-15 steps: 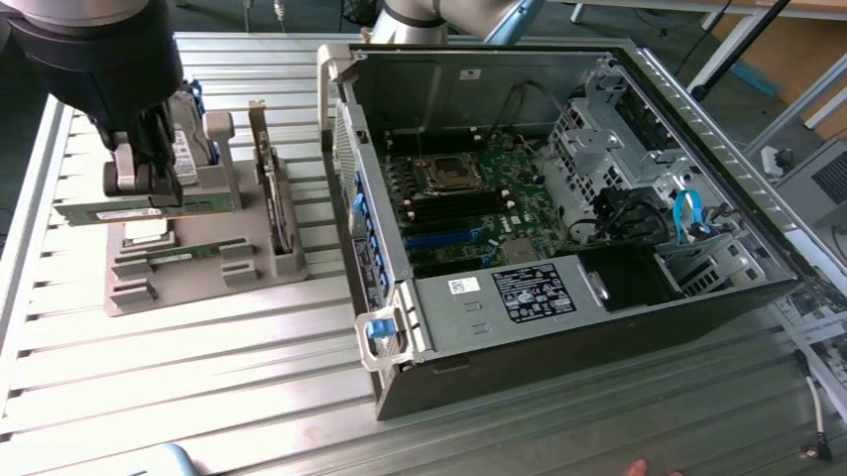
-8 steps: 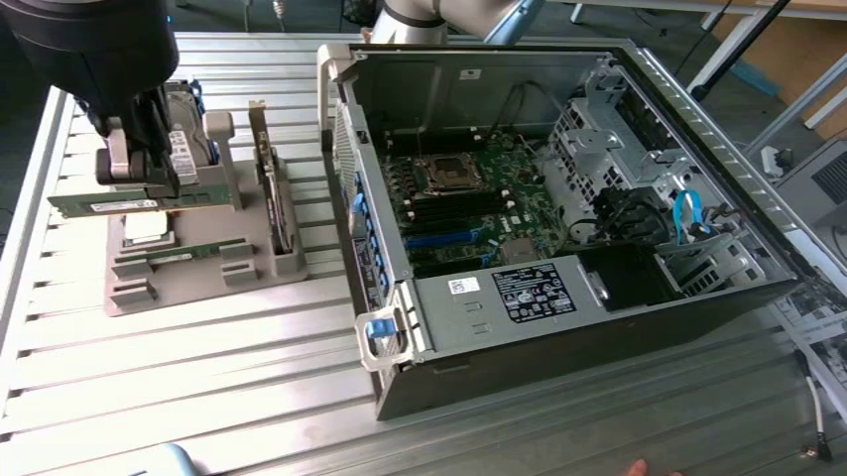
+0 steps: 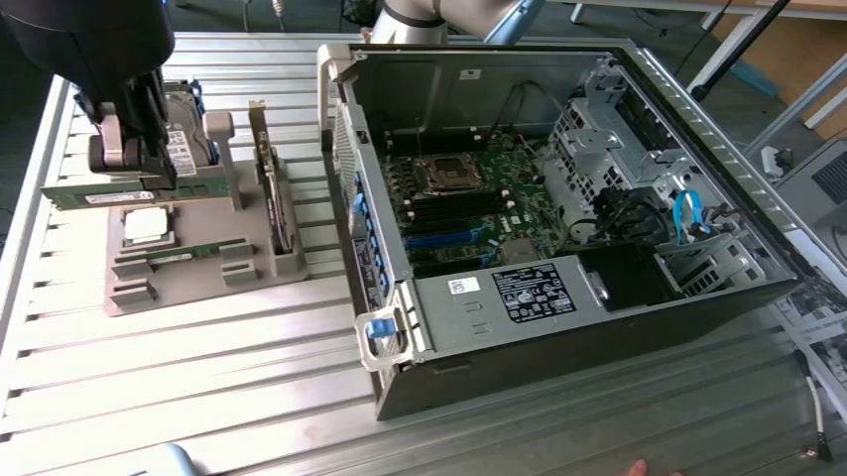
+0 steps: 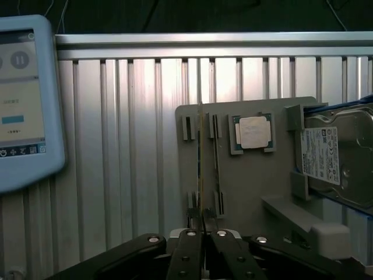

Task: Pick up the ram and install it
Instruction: 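Pick up the ram and move it above insertion slot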

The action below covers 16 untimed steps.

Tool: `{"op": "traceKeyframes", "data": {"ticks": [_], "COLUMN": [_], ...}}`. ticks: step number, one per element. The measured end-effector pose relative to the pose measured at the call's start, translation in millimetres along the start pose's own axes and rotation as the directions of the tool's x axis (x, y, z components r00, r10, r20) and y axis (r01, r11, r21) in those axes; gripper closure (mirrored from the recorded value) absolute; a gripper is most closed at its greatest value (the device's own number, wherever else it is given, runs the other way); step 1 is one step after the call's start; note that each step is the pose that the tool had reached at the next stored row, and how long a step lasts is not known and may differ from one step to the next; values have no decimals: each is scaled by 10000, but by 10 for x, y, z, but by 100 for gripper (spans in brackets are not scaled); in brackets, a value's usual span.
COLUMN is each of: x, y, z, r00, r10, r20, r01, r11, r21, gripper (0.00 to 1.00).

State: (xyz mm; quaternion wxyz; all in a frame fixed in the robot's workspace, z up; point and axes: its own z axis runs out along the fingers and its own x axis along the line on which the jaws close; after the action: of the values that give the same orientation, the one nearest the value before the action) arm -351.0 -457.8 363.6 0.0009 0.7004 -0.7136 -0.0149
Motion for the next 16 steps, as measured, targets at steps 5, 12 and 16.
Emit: {"op": "traceKeyframes", "data": {"ticks": [5,12,16], "x": [-2,-3,-5], "y": [0,-2,-4], "z": [-76,-175,-226], "r00": [10000,10000,10000], "r10": [0,0,0], "r20": [0,0,-1], "r01": [0,0,0], "r11": [10000,10000,10000], "r21": [-1,0,-1], "gripper": [88,88,88]}}
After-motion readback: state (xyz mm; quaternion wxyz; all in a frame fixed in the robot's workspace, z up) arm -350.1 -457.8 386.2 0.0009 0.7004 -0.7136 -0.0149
